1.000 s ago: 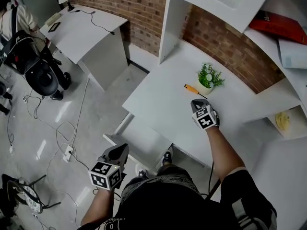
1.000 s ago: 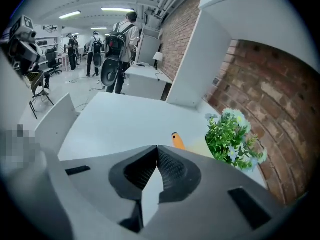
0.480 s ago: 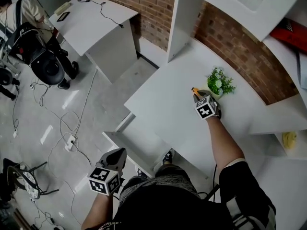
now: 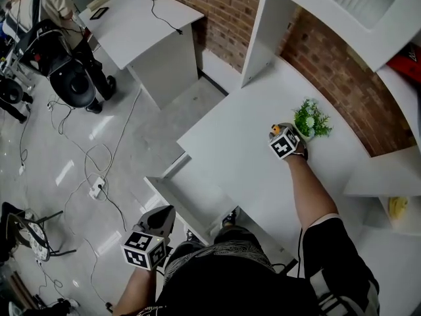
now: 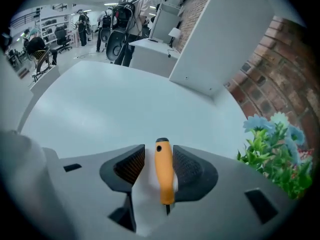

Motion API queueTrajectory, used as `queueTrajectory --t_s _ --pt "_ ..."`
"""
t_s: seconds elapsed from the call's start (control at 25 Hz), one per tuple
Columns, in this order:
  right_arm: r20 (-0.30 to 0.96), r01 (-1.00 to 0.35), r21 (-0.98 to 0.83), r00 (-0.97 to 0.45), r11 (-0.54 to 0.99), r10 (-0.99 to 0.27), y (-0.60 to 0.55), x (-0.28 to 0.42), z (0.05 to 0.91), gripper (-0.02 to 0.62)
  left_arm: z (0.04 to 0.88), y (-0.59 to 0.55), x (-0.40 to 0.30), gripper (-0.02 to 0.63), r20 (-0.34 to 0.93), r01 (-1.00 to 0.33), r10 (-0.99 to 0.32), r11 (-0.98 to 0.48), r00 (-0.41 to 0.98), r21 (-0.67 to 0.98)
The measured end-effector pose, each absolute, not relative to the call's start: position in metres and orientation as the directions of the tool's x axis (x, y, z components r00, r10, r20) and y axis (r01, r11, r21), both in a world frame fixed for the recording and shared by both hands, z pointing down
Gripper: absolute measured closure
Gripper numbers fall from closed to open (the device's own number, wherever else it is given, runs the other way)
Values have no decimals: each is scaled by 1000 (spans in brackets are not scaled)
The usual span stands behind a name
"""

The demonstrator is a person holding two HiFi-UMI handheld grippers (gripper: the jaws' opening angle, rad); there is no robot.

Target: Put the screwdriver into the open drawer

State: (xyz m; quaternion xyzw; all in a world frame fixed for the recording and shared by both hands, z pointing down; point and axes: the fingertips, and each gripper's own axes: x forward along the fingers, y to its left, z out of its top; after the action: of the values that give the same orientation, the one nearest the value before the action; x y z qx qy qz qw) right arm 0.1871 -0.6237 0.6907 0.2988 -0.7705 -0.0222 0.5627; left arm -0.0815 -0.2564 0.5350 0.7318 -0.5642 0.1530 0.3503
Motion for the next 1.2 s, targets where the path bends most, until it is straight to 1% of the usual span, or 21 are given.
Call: queueTrajectory --t_s 0.12,0.32,0.4,0.44,0.68,0.84,1.0,1.2 --pt "871 -449 341 -181 826 -457 -628 188 694 425 538 -251 -85 588 620 -934 -724 -98 303 343" --pt "910 -508 200 -220 838 -351 -630 193 707 419 541 -240 -89 588 623 -933 -727 -71 290 352" --pt "914 -521 187 -218 833 -342 -634 196 707 422 542 -239 -88 588 623 -933 -726 -70 291 354" --pt "913 -520 196 -213 831 -349 -637 197 707 477 542 -239 -87 588 623 -933 -726 -71 291 354" --pt "900 -468 271 -186 841 -393 -630 194 704 482 538 -238 -86 588 612 -931 -734 -74 294 359" --pt "853 -443 336 -231 831 -468 -624 178 679 483 536 -238 -90 588 609 -930 -734 -84 301 358" --pt "835 -462 337 -255 820 -487 -608 174 667 483 533 -242 -92 588 594 -926 -737 -117 323 359" --pt "789 -488 355 -302 797 -536 -590 164 631 483 524 -249 -89 588 567 -918 -739 -178 363 355"
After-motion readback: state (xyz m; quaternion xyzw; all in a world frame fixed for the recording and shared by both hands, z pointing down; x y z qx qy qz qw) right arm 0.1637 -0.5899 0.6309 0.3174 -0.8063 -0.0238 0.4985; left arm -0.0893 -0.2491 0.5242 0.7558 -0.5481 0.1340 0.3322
